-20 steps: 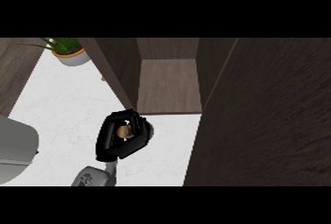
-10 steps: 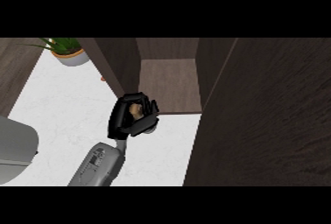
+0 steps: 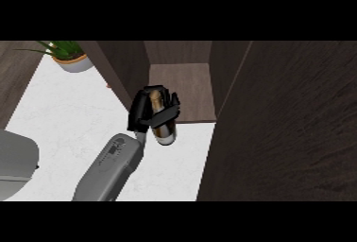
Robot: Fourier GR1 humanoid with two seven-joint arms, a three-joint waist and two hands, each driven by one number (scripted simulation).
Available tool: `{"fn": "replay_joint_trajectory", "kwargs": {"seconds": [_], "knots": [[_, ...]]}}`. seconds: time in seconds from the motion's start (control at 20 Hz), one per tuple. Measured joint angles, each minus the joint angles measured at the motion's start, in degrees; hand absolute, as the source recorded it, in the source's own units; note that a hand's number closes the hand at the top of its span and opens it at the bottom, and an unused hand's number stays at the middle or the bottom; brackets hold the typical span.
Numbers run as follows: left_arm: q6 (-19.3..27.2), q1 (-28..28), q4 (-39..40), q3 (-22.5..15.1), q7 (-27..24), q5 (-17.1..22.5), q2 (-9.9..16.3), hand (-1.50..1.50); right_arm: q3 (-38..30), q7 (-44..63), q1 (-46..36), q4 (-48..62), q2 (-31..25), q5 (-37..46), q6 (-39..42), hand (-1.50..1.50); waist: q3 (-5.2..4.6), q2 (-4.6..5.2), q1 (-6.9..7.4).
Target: Pick up the wine, place it into the cabinet and close the cabinet
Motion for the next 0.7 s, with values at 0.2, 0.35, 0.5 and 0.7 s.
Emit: {"fn": "replay_joint_trajectory", "kwargs": {"seconds": [0.2, 0.35, 0.5, 0.7], "knots": [[0.67, -4.83, 6.31, 0.3, -1.45, 3.26, 0.3, 1.5, -0.06, -2.55, 1.98, 0.16, -0.31, -0.27, 0.85, -1.5, 0.07, 0.08, -0.33], [1.89, -7.28, 9.35, -0.65, -2.12, 5.83, 0.54, 1.5, -1.5, -3.15, 2.28, 0.18, -0.52, -0.62, 1.7, -1.5, 0.11, 0.11, -0.39], [3.17, -10.19, 12.62, -1.35, -1.99, 7.71, 0.55, 1.5, -1.31, -4.14, 2.93, 0.15, -0.3, -0.88, 2.17, -1.5, 0.11, 0.16, -0.8], [4.22, -15.15, 18.95, -1.93, -1.35, 8.52, 0.41, 1.5, -1.02, -4.81, 3.36, 0.32, 0.33, -1.08, 2.3, -1.5, 0.1, 0.31, -1.01]]}}
